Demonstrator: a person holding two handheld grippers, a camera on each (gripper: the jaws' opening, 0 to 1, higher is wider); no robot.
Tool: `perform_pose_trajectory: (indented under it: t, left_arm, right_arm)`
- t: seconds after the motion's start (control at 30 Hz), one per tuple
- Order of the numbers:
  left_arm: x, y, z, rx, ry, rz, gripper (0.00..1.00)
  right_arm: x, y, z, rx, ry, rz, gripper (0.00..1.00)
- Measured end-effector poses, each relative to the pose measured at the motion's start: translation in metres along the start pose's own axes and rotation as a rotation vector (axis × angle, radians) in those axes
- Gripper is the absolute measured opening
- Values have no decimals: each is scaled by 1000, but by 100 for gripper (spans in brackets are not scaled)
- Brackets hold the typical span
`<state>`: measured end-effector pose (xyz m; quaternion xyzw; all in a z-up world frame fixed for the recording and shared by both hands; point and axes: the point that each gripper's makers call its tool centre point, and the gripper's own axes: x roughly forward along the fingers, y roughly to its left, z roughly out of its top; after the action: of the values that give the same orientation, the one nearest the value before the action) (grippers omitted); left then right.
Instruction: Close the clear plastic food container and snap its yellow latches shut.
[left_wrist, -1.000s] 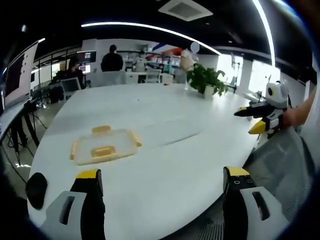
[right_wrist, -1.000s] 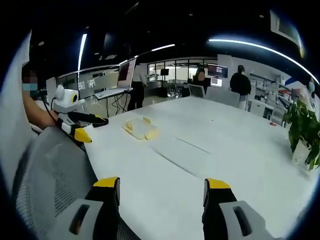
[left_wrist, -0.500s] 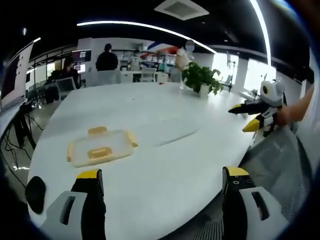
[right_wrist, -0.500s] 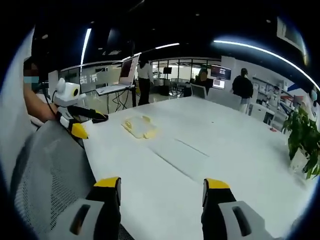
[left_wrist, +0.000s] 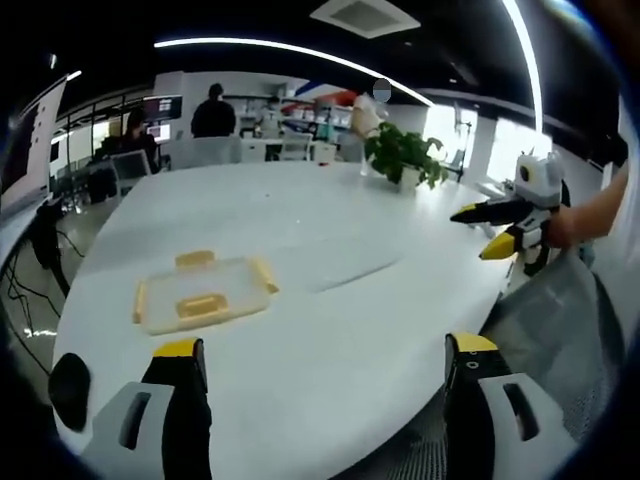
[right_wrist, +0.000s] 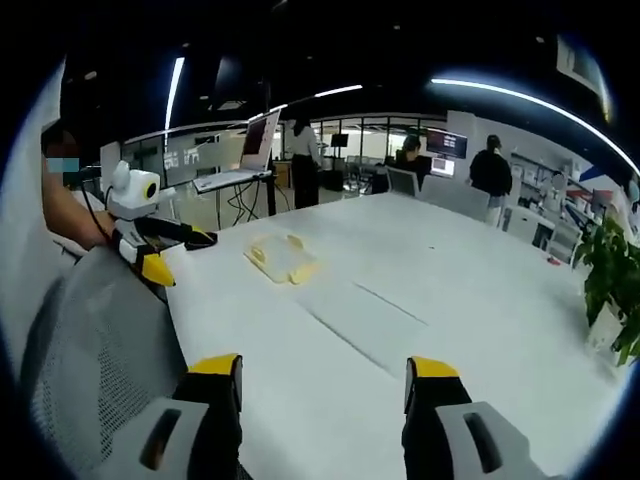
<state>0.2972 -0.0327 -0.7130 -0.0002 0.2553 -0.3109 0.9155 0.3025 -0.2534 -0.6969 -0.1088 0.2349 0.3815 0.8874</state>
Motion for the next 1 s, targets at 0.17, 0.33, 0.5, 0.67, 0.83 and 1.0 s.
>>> perform_pose_trajectory:
  t: [0.17,0.33,0.5,0.67,0.83,1.0]
  left_arm:
    - [1,2,1,5,3,-4,97]
    - [2,7,1,5,5,-3,97]
    - [3,13,1,14,12,-2,96]
    - [5,13,-4,42,31,-15,96]
    - [5,15,-4,39,27,-15,96]
    - [5,21,-3,37,24,-8,96]
  right_arm:
    - [6,0,4,-8,2,12,64]
    - [11,-1,7,-21,5,23,63]
    - [17,-2,11,-31,10,32,63]
    - [26,2,15,-35,13,48,63]
    - [33,6,19,-42,15,64,62]
    - [43,10,21,-50,23,83,62]
